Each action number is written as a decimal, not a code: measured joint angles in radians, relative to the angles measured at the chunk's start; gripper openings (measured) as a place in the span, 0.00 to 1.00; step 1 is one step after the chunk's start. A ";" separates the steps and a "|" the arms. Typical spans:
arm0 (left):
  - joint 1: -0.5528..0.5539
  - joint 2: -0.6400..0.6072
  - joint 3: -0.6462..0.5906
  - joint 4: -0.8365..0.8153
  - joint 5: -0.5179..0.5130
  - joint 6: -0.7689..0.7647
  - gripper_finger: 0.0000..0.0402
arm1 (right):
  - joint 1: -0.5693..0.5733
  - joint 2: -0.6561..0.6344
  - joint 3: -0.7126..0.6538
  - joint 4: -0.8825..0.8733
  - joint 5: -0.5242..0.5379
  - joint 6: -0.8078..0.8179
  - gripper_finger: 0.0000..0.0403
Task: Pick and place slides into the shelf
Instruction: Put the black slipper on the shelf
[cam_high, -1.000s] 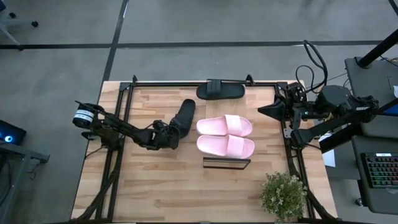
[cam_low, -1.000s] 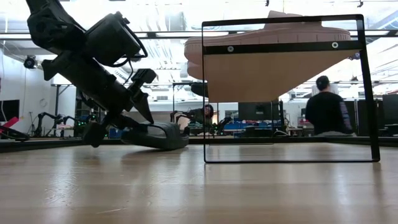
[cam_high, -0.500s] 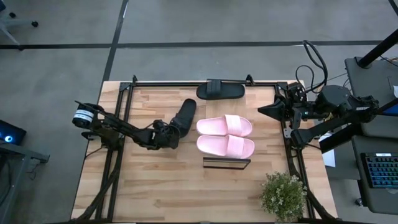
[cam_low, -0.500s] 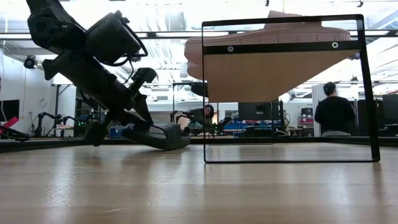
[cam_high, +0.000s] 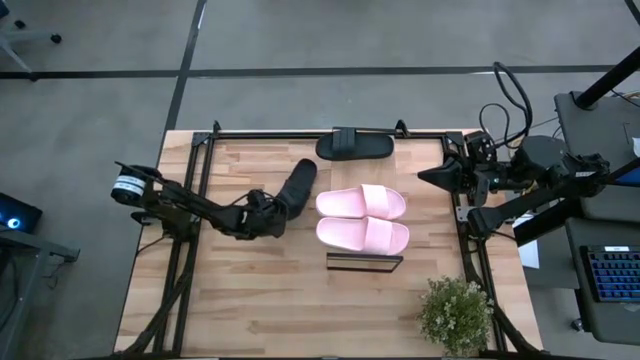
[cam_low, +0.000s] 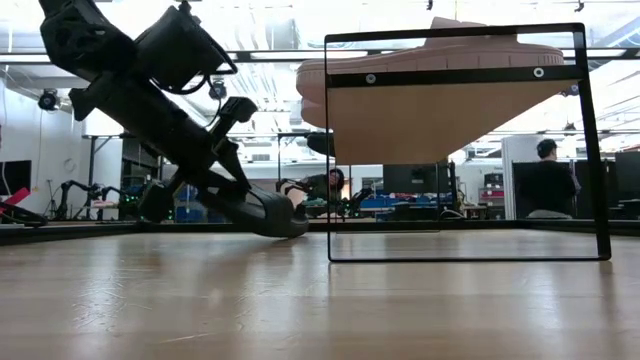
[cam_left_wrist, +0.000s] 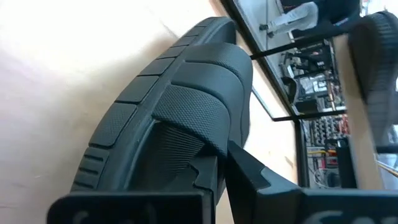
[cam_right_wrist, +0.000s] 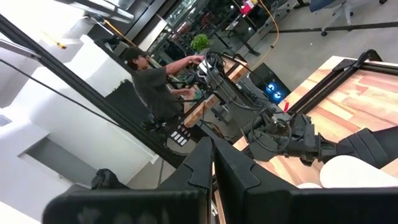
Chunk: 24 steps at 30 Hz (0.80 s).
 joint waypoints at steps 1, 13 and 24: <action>0.000 -0.006 0.000 0.002 0.000 0.014 0.00 | 0.000 0.000 0.000 -0.001 0.000 0.000 0.02; 0.000 -0.154 -0.004 -0.175 0.002 0.083 0.00 | 0.000 -0.002 0.000 -0.028 -0.004 0.007 0.02; 0.000 -0.390 -0.007 -0.300 0.004 0.319 0.00 | 0.000 -0.028 0.000 -0.089 -0.004 0.009 0.02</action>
